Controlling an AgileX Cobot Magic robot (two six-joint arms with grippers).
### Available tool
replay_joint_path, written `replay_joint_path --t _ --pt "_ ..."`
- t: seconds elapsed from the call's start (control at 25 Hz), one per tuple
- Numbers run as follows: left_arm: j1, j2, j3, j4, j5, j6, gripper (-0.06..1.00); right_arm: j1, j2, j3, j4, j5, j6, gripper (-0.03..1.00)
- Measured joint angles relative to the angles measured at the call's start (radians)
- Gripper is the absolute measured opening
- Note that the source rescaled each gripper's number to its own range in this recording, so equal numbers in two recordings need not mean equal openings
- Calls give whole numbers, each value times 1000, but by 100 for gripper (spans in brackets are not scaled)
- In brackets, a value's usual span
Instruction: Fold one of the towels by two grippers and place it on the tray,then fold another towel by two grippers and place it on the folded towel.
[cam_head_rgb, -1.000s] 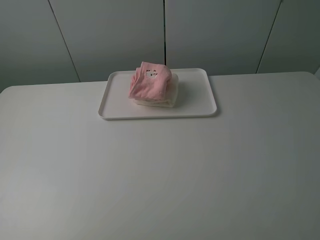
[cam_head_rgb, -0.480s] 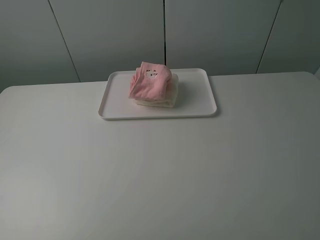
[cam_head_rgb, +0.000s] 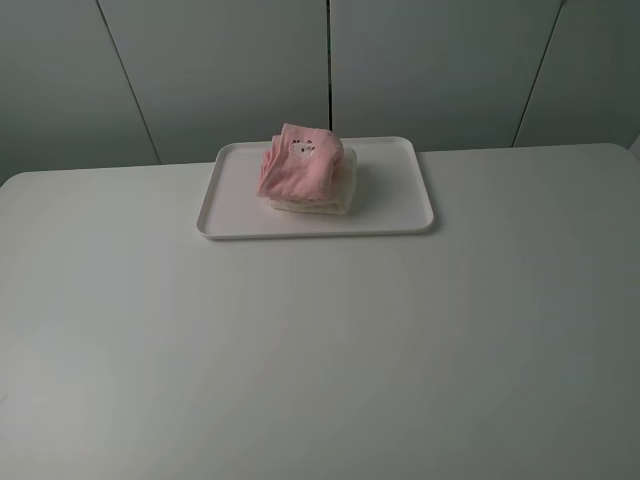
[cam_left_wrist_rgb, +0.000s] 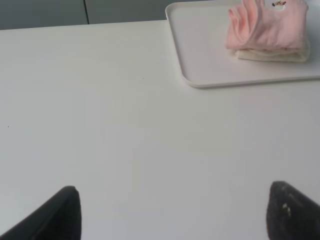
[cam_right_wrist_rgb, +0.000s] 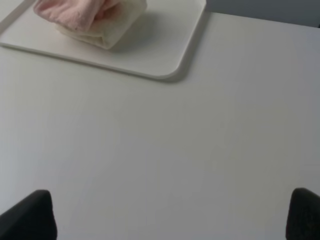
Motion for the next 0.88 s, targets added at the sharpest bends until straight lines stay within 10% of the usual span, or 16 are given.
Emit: replay_joint_path --t 0.28,0.88 --pt "1 0 0 0 -1 11 96 -21 0 0 0 0 -18 100" --pt "150 0 0 7 -1 33 96 -361 -78 0 -4 0 -29 100"
